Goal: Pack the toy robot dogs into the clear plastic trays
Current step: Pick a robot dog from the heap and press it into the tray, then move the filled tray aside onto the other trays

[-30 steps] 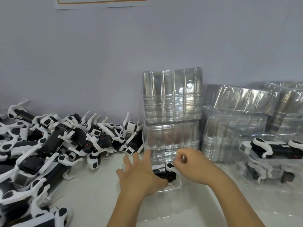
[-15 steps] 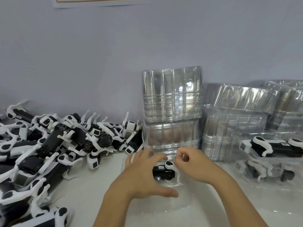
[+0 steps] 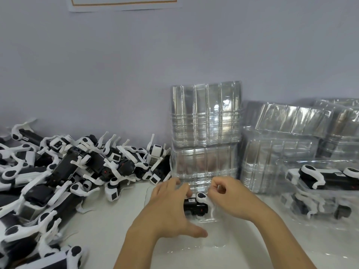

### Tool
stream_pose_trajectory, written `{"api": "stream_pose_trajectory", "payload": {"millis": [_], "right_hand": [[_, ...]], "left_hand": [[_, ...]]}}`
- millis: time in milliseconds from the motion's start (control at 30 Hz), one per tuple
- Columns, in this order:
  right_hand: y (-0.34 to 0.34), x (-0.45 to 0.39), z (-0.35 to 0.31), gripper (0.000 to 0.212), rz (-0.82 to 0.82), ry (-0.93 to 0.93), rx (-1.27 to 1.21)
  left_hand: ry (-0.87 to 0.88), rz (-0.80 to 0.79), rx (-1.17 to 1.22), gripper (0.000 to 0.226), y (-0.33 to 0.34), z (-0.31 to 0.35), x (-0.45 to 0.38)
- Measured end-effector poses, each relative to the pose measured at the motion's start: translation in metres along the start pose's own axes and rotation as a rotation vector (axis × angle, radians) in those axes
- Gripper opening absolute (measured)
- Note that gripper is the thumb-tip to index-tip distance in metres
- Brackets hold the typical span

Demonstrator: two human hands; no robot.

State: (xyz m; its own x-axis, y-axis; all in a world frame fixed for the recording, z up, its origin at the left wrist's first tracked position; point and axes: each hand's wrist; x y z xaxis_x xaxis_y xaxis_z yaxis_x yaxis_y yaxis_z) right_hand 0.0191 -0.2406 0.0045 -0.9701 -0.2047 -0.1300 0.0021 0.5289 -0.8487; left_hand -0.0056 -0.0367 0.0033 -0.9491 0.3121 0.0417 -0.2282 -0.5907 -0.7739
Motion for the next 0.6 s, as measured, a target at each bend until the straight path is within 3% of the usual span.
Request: {"api": "stream_pose_trajectory", "payload": {"millis": [333, 600], "right_hand": [[-0.005, 0.001, 0.001, 0.025, 0.067, -0.027, -0.014], [-0.027, 0.000, -0.002, 0.039, 0.563, -0.027, -0.310]], "left_hand": [[0.062, 0.078, -0.012, 0.075, 0.000, -0.001, 0.000], [0.158, 0.146, 0.405, 0.073, -0.039, -0.001, 0.012]]}}
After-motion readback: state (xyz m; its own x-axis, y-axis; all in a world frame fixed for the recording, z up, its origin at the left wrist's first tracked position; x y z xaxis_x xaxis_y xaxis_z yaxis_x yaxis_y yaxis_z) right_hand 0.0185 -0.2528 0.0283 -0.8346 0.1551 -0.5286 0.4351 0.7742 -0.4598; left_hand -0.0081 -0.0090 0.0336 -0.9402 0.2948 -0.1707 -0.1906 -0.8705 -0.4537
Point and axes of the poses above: each hand's wrist, its own x-axis away from the middle knuckle, its own y-axis out of the palm, z = x × y, and after that the axes turned 15 degrees about x, right-handed
